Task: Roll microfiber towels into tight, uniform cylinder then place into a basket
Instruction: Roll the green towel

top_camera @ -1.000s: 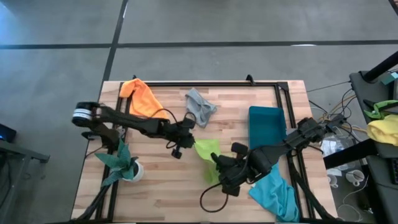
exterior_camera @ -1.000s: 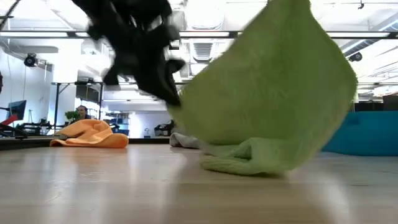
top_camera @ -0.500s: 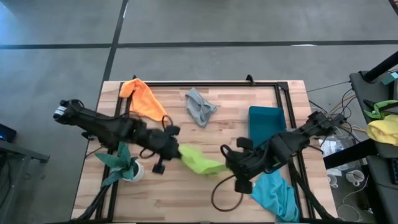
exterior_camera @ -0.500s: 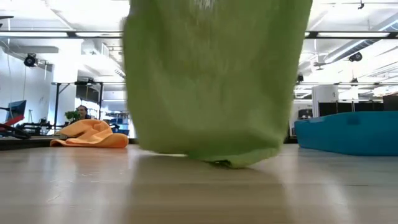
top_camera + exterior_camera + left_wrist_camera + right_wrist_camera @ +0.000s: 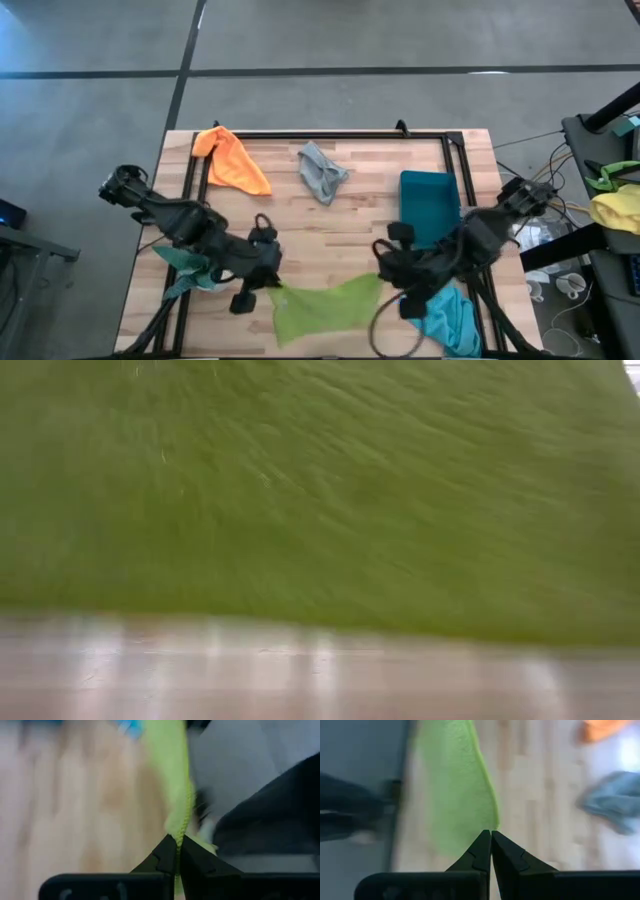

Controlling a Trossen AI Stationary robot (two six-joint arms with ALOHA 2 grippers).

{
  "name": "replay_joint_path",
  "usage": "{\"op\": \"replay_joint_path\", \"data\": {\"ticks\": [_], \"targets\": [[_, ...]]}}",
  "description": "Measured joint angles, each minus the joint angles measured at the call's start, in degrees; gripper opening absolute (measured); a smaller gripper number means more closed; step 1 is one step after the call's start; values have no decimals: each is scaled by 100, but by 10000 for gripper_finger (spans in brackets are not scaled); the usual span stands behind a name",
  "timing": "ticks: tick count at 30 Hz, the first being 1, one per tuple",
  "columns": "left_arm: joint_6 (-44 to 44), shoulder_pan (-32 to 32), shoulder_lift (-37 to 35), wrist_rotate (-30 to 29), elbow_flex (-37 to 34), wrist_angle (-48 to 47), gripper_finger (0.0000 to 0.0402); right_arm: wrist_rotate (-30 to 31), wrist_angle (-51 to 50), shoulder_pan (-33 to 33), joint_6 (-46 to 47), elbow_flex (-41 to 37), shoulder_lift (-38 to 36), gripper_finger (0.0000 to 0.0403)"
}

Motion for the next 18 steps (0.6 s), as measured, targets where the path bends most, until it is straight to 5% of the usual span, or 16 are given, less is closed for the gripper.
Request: {"op": "replay_joint_path", "data": {"ticks": [7,18], "targets": [[628,1098,-414,-147,-1828,-11,0,529,496,-907,-15,-1646,8,8],[2433,2749,-591,106,-4131,2128,0,873,3115,-2246,-1685,-4069,8,8]]}}
